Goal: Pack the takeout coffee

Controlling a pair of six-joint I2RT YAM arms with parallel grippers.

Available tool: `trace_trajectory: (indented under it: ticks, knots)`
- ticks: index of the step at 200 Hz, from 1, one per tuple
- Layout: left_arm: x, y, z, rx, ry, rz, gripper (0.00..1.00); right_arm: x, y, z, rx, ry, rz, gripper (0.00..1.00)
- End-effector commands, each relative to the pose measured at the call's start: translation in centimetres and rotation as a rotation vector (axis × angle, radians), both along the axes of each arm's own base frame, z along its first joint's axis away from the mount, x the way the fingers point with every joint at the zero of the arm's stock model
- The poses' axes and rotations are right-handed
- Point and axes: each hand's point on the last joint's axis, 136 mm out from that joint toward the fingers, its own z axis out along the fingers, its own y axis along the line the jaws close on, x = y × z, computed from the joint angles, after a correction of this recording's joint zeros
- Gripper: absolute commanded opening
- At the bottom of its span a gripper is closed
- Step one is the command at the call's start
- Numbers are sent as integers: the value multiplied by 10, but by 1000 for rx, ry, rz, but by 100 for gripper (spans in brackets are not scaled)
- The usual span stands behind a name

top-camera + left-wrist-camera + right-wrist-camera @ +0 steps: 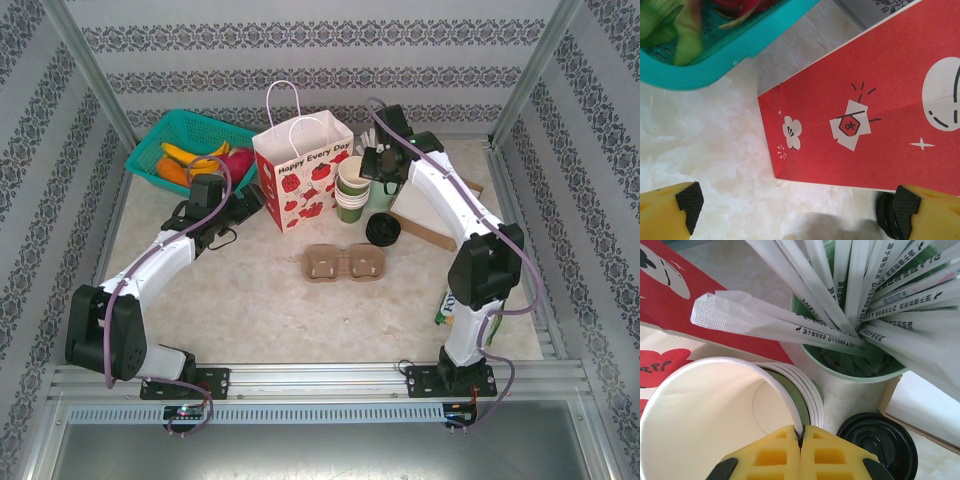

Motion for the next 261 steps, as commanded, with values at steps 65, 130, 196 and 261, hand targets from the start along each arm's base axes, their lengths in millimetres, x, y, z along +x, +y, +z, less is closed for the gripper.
trace_trajectory:
  ticks: [65,130,196,261]
  knots:
    - [4,-4,21,-20,-55,-3,100,-12,-15,50,-24,-152,5,0]
    - [-10,-40,13,-122,-52,-188,100,-37,-20,81,-26,-256,7,0]
    - [-44,-54,-24,-128,48,-201,100,-83,32,55,113,-226,177,0]
    - [-77,35,-43,130,327,154,100,-131,158,1,184,-92,500,0]
